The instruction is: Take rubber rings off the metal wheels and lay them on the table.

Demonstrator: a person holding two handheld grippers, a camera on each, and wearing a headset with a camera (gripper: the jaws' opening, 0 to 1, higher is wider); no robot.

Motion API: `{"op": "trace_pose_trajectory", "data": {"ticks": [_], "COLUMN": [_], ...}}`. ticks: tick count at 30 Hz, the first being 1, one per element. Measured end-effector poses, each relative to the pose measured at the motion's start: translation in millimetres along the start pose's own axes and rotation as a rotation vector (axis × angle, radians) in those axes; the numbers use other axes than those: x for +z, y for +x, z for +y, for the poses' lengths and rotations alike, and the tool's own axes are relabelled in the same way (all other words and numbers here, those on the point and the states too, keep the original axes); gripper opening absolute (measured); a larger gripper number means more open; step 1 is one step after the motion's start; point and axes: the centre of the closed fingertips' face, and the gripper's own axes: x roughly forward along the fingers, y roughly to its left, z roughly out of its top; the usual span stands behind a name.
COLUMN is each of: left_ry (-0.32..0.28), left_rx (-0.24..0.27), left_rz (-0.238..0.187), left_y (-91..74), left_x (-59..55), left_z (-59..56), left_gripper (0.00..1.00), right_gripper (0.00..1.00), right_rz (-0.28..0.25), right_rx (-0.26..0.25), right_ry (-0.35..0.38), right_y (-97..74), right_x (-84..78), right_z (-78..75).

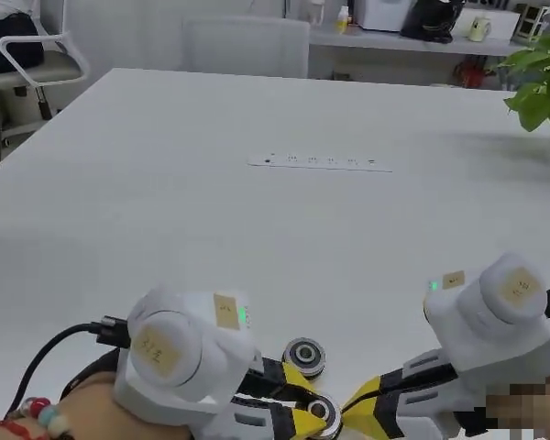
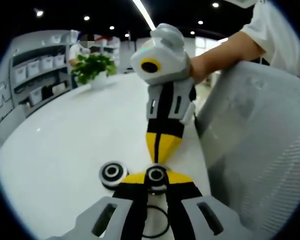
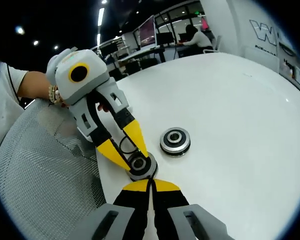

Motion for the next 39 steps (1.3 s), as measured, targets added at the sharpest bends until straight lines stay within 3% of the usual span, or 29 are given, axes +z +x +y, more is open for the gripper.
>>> {"op": "trace_pose_trajectory", "data": {"ticks": [5, 18, 25, 39], "left_ry": [0.003, 0.005, 0.004, 0.006], "left_rx": [0.0, 0.003, 0.003, 0.01], "left_rz": [0.003, 0.005, 0.005, 0.007], "left_y": [-0.4, -1.0, -1.5, -1.1], "left_x": [-0.5, -0.9, -1.7, -2.0], "left_z": [0.2, 0.9, 1.6, 2.5], "left_gripper": [0.13, 0.13, 0.13, 0.13], "right_gripper": [0.0, 0.0, 0.0, 0.0], "right_rz": [-0.037, -0.058, -0.086, -0.093], "right_rx": [0.014, 0.032, 0.048, 0.048], "right_ry": [0.071, 0.127, 0.197, 0.182], "right_y": [-3.9, -3.7, -5.2, -4.7], "right_x": [4.6, 7.2, 11.0, 15.0], "right_z": [-0.3, 2.1, 2.9, 6.2]}}
